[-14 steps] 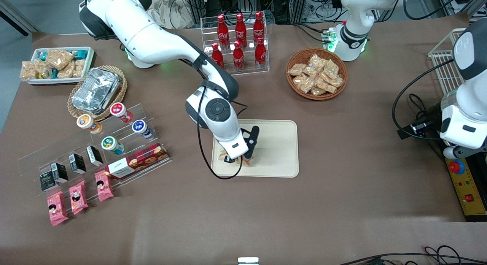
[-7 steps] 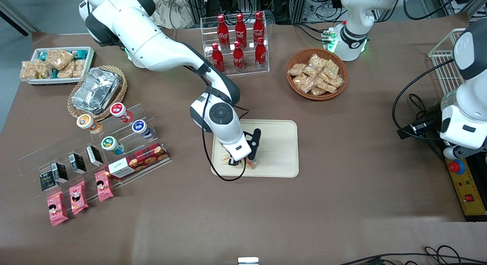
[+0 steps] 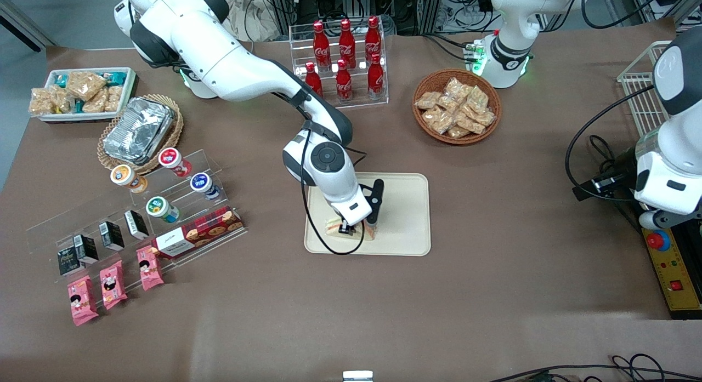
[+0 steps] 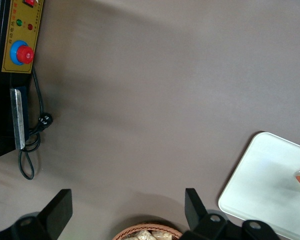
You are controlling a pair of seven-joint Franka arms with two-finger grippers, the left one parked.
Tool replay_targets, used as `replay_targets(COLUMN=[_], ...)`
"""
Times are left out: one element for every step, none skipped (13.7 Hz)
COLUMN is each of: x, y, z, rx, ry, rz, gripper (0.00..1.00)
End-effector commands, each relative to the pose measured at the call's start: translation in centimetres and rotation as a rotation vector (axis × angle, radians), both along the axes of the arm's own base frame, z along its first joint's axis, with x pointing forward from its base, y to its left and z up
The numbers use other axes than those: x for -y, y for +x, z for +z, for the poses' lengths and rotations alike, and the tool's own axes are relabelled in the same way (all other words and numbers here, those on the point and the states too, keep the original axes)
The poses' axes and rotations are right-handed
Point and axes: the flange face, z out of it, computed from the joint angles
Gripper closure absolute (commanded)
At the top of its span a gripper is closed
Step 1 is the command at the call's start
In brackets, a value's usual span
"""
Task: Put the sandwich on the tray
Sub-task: 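Lower the sandwich onto the tray and open the right gripper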
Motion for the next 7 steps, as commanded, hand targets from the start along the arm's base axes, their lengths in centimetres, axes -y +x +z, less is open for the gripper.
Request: replay_targets(x=[0.2, 0.6, 1.5, 2.3, 2.9, 4.1, 5.6], y=[1.3, 1.4, 2.0, 2.3, 2.3, 2.8, 3.4], z=[1.8, 2.8, 3.7, 4.8, 6.6, 8.2, 9.5], rx=[0.031, 0.034, 0.034, 0.016, -0.025, -0.067, -0.101], ry=[0.023, 0.024, 0.025, 0.022, 0.038, 0.059, 0.072], rz=[-0.019, -0.024, -0.039, -0.058, -0.094, -0.141, -0.181], gripper=[0.16, 0.16, 0.14, 0.01, 0.01, 0.01, 0.01])
